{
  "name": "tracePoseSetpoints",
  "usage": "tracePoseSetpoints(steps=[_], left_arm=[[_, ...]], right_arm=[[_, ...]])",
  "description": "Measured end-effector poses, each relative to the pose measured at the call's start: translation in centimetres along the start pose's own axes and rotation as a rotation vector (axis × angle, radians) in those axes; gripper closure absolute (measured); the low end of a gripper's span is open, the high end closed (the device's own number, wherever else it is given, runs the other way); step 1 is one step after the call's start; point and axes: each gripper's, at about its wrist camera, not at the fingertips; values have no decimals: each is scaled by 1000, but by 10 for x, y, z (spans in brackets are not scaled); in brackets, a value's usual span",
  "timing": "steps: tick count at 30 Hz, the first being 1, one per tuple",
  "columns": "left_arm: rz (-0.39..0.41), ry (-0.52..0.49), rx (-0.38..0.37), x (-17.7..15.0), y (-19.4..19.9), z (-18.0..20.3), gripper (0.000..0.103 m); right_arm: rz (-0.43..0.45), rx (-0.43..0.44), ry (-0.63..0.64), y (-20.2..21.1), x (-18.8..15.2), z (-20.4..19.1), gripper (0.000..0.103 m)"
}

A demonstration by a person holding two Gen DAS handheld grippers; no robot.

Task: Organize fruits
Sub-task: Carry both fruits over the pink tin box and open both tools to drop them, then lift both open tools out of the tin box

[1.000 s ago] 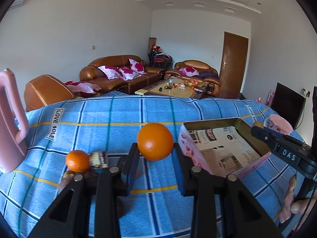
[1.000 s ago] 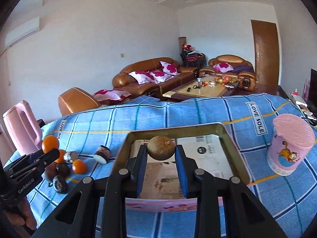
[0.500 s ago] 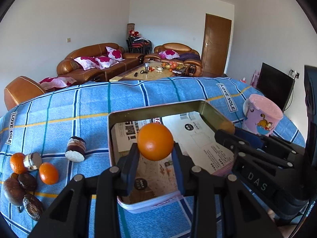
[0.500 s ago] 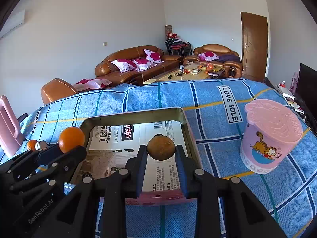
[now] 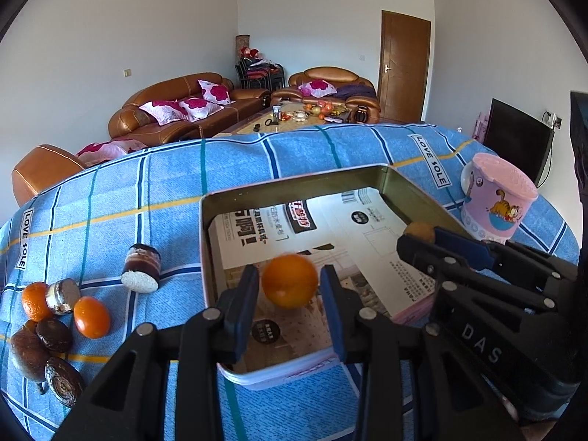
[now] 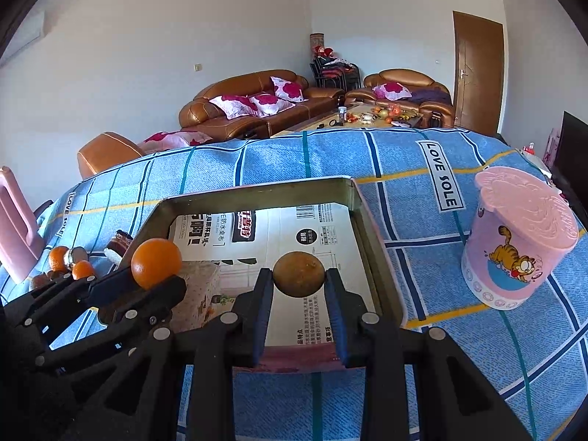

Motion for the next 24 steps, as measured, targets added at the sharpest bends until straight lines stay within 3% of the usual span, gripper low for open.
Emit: tracePoseSetpoints(steps=[4, 6, 9, 12, 13, 14, 16, 24], left_arm=[[24, 8, 58, 0, 5, -1, 43], [45, 18, 48, 0, 10, -4, 36], [81, 32, 92, 0, 18, -6, 17], [129, 25, 86, 0, 27, -7, 2], [142, 19, 96, 0, 30, -6, 2], [150, 9, 107, 0, 32, -5, 2], [156, -10, 128, 1, 34, -4, 0], [161, -28, 194, -5, 40, -12, 0]], right_arm=[[-2, 3, -12, 1, 0, 1, 70], [-1, 4, -29, 2, 0, 4, 70], [-1, 25, -84, 3, 2, 13, 67], [9, 66, -163, 6, 4, 25, 47], [17, 82, -193, 7, 4, 29, 33], [30, 103, -222, 10, 3, 33, 29], [49, 111, -252, 13, 3, 37, 29], [143, 8, -264, 24, 3, 38, 29]])
Point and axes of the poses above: each gripper's, at about its wrist camera, not at the fingertips, and y roughly against the way its jaws point, z to its right, x to its top, and after that the axes turned 15 degrees about -x, right-handed
